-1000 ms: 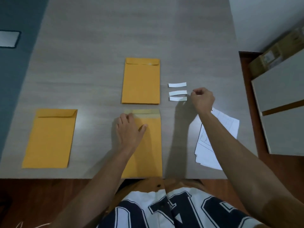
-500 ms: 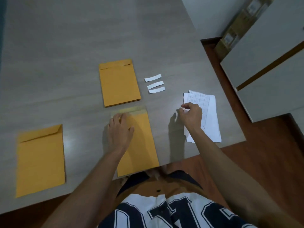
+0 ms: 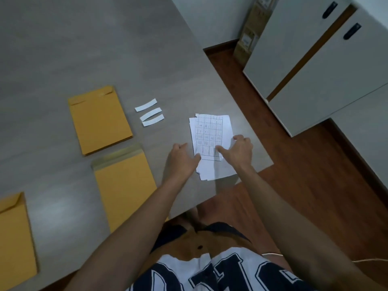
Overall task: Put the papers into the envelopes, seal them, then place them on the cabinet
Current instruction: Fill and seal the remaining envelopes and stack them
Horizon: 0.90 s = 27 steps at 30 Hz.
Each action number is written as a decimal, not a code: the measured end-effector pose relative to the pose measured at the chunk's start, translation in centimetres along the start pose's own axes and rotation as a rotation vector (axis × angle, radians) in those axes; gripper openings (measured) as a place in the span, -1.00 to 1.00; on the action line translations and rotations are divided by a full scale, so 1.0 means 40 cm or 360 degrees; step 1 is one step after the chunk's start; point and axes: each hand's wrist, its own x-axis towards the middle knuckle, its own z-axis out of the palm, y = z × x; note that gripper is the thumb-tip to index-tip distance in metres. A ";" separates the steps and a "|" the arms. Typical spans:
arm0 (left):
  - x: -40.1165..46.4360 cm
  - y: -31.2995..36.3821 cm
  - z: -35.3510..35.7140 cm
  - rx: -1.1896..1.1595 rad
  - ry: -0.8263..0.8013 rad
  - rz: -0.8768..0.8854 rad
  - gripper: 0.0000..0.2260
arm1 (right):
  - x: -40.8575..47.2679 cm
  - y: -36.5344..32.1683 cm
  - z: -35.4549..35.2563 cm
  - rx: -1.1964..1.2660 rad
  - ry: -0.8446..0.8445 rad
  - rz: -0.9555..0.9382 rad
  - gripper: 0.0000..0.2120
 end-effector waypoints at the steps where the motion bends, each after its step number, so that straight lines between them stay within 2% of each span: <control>1: 0.004 0.022 0.013 -0.0027 0.0019 -0.0039 -0.63 | 0.003 0.002 0.000 -0.0016 -0.0028 -0.0018 -0.32; 7: 0.052 0.069 0.062 -0.0151 0.0153 -0.0376 -0.51 | 0.030 0.016 0.005 0.0026 -0.0076 -0.0059 -0.30; 12: 0.062 0.086 0.071 -0.0124 0.0242 -0.0384 -0.79 | 0.045 0.033 0.012 0.0037 -0.0087 -0.0105 -0.29; 16: 0.058 0.084 0.089 -0.0046 0.0220 -0.0282 -0.81 | 0.050 0.040 0.018 0.0042 -0.0084 -0.0124 -0.28; 17: 0.056 0.086 0.090 -0.0031 0.0229 -0.0260 -0.79 | 0.050 0.042 0.019 0.0042 -0.0079 -0.0131 -0.28; 20: 0.058 0.081 0.099 0.0074 0.0265 -0.0125 -0.51 | 0.049 0.046 0.023 0.0032 -0.0073 -0.0149 -0.30; 22: 0.059 0.078 0.103 0.0156 0.0203 -0.0084 -0.39 | 0.049 0.047 0.022 0.0021 -0.0081 -0.0153 -0.30; 27: 0.061 0.067 0.102 0.0375 0.0175 -0.0028 -0.35 | 0.047 0.052 0.026 0.0024 -0.0074 -0.0168 -0.29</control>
